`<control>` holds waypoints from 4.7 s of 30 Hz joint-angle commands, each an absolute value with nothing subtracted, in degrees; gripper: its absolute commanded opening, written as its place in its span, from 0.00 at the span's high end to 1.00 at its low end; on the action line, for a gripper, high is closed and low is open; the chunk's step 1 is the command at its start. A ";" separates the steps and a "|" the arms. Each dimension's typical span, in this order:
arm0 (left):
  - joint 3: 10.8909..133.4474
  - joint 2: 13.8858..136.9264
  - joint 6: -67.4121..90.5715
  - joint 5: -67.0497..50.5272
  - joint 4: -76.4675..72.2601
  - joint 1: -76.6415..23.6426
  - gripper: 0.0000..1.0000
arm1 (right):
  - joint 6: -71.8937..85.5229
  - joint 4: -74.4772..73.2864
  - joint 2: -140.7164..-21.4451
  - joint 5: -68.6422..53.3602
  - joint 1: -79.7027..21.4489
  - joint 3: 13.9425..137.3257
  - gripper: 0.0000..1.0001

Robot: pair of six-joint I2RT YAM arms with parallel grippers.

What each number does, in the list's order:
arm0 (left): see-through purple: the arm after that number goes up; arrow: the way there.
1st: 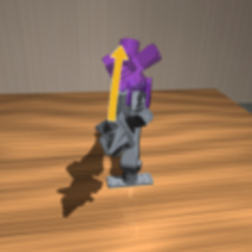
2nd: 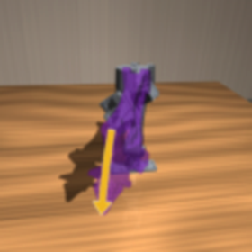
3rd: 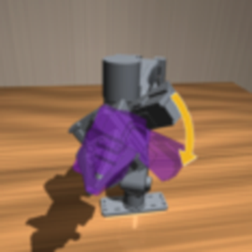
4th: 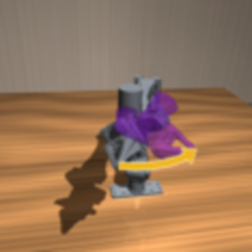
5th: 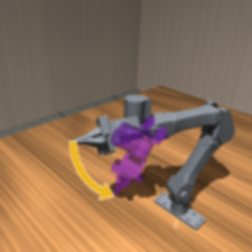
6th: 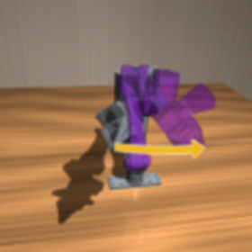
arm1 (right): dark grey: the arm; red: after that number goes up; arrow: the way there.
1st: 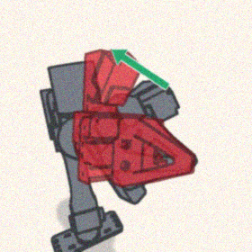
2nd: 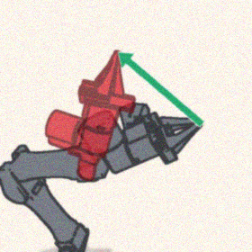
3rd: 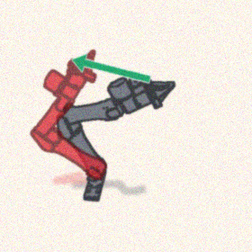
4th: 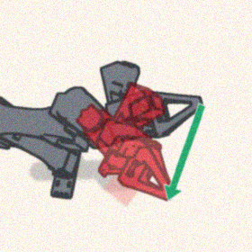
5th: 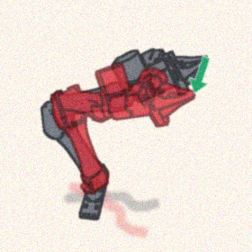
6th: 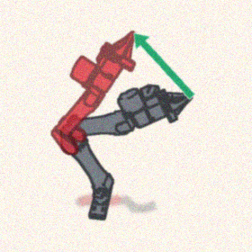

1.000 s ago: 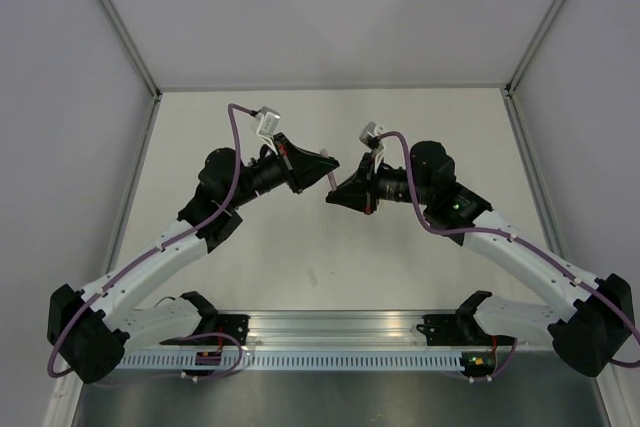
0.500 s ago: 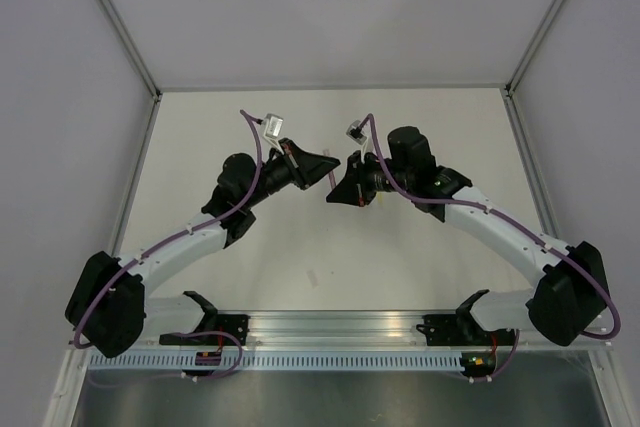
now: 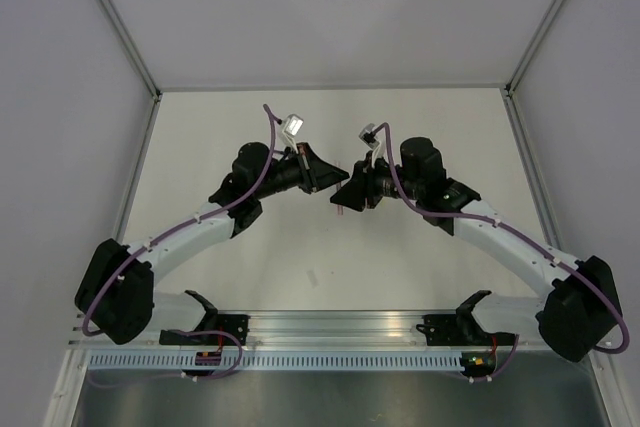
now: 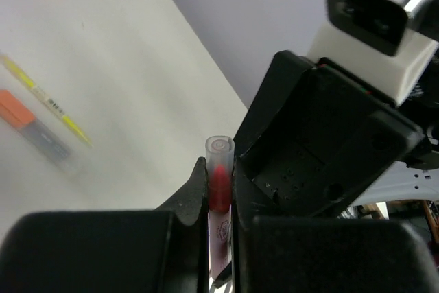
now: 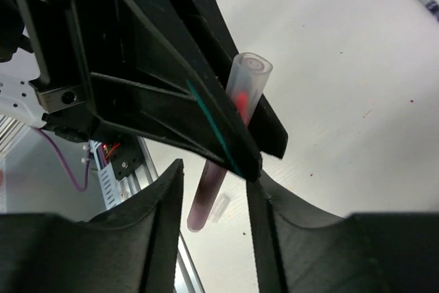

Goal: Insert the pens into the pen caps

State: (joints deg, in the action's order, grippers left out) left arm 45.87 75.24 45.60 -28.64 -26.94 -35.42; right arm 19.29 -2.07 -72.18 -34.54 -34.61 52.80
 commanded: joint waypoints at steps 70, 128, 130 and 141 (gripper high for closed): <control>93.16 113.37 60.19 3.25 40.78 -18.46 0.63 | 22.06 -3.87 -52.38 -7.47 -34.28 37.18 0.45; 103.80 134.56 84.28 10.64 57.66 -20.65 0.68 | 20.74 -5.10 -50.36 -6.86 -34.28 36.83 0.45; 103.71 135.17 83.94 10.46 57.31 -20.65 0.70 | 20.57 -5.10 -50.19 -6.86 -34.28 36.83 0.45; 92.84 130.79 80.25 8.08 50.90 -20.57 0.98 | 20.39 -5.36 -49.74 -6.16 -34.28 37.61 0.45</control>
